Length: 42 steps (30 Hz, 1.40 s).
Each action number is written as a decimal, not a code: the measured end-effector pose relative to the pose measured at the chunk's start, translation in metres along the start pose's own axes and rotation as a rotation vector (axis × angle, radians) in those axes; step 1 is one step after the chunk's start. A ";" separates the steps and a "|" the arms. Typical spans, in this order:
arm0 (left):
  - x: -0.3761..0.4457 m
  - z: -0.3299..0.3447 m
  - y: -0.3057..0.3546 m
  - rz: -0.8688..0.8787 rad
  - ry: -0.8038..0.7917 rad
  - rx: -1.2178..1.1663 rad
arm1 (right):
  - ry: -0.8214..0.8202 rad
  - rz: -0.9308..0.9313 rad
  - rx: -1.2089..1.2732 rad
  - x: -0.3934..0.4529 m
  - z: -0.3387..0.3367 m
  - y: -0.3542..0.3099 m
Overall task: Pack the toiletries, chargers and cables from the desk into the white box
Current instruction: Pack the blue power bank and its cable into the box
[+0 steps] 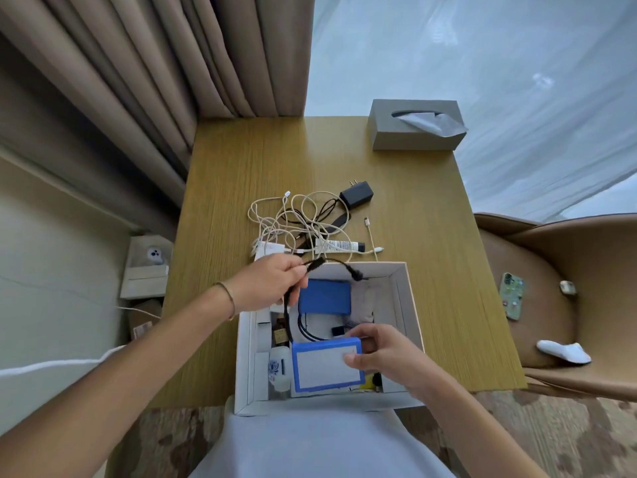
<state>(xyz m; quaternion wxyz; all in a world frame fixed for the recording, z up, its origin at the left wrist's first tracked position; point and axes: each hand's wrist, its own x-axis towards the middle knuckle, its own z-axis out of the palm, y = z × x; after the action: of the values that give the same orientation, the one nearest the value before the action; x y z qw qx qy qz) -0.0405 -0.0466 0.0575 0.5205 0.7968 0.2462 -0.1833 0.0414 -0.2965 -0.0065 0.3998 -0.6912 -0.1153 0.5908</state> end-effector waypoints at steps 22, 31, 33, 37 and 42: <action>0.025 0.070 -0.018 -0.028 -0.035 0.649 | 0.386 -0.007 -0.791 0.026 0.026 0.027; 0.034 0.058 -0.033 0.011 -0.120 0.542 | 0.454 -0.162 -0.798 0.036 0.018 0.000; 0.036 0.057 -0.036 0.021 -0.040 0.560 | 0.452 -0.174 -0.695 0.039 0.018 0.001; 0.042 0.072 -0.038 0.115 0.080 0.781 | 0.481 -0.101 -0.561 0.037 0.013 0.010; 0.052 0.100 -0.037 0.165 0.080 0.931 | 0.408 0.028 -0.816 0.036 0.013 0.021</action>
<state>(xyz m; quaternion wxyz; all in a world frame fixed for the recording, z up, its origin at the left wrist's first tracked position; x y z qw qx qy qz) -0.0231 -0.1160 -0.0374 0.1112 0.9687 0.0936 -0.2013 0.0325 -0.2822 -0.0469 0.1015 -0.8960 -0.2481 0.3540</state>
